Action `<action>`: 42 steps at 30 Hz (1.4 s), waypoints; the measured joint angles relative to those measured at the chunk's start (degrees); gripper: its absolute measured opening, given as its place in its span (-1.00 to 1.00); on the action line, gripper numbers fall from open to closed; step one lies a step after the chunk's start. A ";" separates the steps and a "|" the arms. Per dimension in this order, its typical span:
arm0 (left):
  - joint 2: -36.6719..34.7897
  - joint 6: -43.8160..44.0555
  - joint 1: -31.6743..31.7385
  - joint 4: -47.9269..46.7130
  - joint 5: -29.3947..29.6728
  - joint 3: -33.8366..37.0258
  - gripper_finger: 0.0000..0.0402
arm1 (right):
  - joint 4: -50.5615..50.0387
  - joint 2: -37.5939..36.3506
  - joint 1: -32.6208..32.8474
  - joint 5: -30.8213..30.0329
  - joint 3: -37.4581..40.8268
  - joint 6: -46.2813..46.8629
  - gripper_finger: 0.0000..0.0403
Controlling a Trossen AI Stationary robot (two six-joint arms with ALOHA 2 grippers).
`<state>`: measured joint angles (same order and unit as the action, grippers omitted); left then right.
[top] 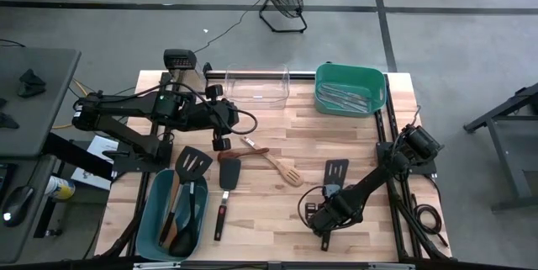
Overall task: Pick & Place Kitchen Items
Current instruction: Put the right spatula into the transparent bin
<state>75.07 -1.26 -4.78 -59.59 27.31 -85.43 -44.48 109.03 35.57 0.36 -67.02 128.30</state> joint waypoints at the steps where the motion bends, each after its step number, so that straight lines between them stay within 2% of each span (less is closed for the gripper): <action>1: 0.00 0.02 0.02 0.04 -0.20 0.00 -0.37 | 0.05 0.00 0.00 -0.02 0.00 -0.27 -0.50; 7: 0.00 0.02 0.02 0.04 -1.33 0.00 -0.37 | 0.37 -0.47 0.09 -2.14 0.09 -0.91 -0.51; 11: 0.00 0.02 0.02 0.02 -1.36 0.00 -0.37 | 0.88 -1.40 -0.11 -8.63 0.17 -1.56 -0.51; 22: 0.00 -0.17 0.02 1.44 -2.83 0.00 -0.37 | 4.20 -4.30 -2.82 -17.79 0.17 -7.26 -0.51; 34: 0.00 -0.35 0.02 3.20 -4.76 0.00 -0.37 | 4.30 -14.24 -8.28 -31.37 0.09 -21.33 -0.51; 42: 0.00 0.02 0.45 6.94 -5.73 0.00 -0.37 | 3.96 -22.30 -13.99 -37.12 0.04 -37.28 -0.51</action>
<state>75.07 -1.24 -4.32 -52.66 21.58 -85.43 -40.52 86.74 21.58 -36.76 -66.98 91.02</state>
